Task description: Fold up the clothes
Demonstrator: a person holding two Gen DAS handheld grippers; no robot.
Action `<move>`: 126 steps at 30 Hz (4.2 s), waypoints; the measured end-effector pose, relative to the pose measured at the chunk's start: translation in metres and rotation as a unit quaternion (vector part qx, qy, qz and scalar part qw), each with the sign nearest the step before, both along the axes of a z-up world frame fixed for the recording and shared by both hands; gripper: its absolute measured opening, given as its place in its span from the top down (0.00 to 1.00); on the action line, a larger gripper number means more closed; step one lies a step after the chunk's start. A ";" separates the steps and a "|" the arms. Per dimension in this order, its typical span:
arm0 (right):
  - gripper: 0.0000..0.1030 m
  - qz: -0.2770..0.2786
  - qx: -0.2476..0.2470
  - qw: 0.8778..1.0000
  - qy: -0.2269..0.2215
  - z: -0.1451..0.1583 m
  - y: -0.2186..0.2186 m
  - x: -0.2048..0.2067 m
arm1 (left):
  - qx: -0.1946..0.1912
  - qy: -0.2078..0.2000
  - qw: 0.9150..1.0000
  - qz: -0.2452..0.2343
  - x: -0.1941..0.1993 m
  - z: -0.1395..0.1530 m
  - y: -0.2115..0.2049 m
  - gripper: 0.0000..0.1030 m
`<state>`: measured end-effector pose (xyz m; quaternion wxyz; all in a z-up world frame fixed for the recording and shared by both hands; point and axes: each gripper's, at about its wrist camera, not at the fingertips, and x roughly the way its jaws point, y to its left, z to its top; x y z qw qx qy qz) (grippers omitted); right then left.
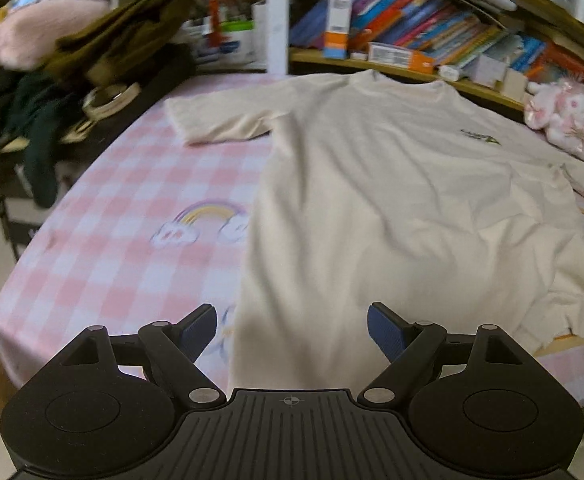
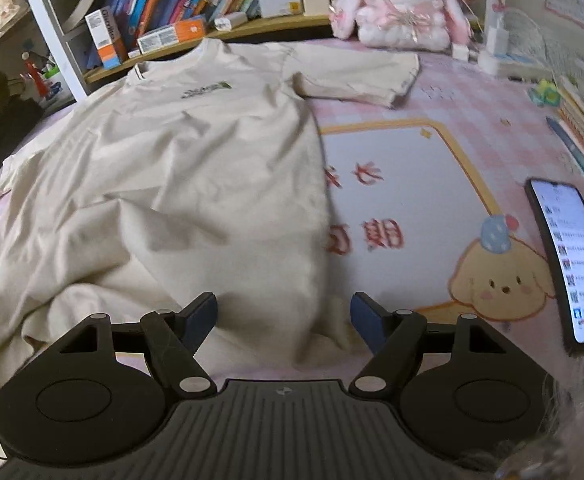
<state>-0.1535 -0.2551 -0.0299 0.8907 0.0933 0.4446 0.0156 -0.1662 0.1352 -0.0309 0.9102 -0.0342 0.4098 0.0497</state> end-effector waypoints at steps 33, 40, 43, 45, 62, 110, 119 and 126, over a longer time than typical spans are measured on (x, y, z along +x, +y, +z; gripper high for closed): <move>0.91 0.071 0.166 0.983 -0.019 0.022 -0.041 -0.019 | 0.013 0.008 1.000 0.020 -0.032 -0.017 0.002 0.28; 0.69 0.071 0.117 0.991 0.004 0.005 -0.034 -0.013 | 0.006 0.031 0.999 0.017 -0.029 -0.023 0.006 0.40; 0.69 0.067 0.105 0.992 0.011 -0.005 -0.032 -0.012 | 0.003 0.033 0.999 0.010 -0.027 -0.020 0.005 0.88; 0.82 0.081 0.094 0.992 0.018 -0.008 -0.028 -0.012 | -0.035 0.039 0.999 0.006 -0.024 -0.012 0.015 0.96; 0.61 0.012 0.169 0.986 0.006 -0.002 -0.065 0.031 | -0.041 0.005 0.999 0.031 0.021 0.001 0.052 0.65; 0.67 0.045 0.104 0.990 0.083 0.002 -0.073 -0.025 | -0.030 0.038 0.996 0.074 -0.057 0.018 0.059 0.79; 0.91 0.054 0.075 0.993 0.070 0.002 -0.060 -0.019 | -0.023 0.012 1.000 -0.002 -0.006 0.009 0.007 0.66; 0.90 0.048 0.054 0.996 0.058 0.001 -0.050 -0.025 | -0.027 0.009 0.999 -0.028 0.006 0.003 -0.018 0.66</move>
